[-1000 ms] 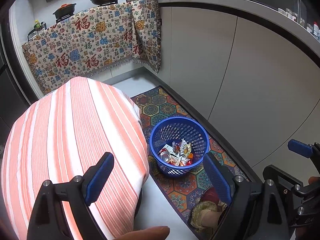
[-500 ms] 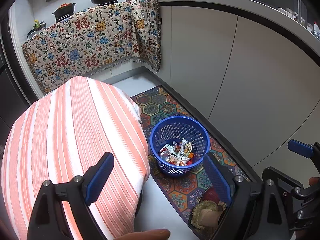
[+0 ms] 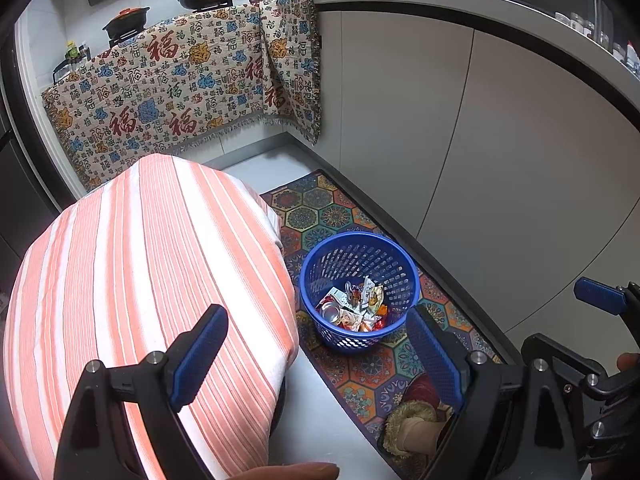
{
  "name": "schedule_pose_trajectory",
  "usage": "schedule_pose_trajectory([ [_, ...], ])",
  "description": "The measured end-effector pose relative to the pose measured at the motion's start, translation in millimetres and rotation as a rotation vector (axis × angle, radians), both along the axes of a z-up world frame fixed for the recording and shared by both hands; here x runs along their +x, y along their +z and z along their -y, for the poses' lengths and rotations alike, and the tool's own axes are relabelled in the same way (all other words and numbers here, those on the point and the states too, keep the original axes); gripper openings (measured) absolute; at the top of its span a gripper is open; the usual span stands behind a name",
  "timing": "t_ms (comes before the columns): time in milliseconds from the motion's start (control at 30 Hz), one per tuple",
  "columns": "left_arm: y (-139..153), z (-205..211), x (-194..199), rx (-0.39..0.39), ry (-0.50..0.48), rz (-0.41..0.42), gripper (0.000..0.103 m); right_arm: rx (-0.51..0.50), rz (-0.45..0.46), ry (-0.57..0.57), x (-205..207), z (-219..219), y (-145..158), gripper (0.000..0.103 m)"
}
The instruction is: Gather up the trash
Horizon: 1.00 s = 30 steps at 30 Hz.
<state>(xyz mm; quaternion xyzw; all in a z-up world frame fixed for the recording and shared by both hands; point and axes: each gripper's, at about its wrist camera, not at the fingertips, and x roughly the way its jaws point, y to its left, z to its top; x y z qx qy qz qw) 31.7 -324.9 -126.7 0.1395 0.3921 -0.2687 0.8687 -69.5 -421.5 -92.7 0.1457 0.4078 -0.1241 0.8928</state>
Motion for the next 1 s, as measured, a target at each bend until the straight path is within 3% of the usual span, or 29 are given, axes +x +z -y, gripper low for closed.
schedule_pose_trajectory([
  [1000, -0.9, -1.9, -2.4, 0.001, -0.019, 0.002, 0.092, 0.011, -0.016, -0.004, -2.5, 7.6, -8.5, 0.103],
])
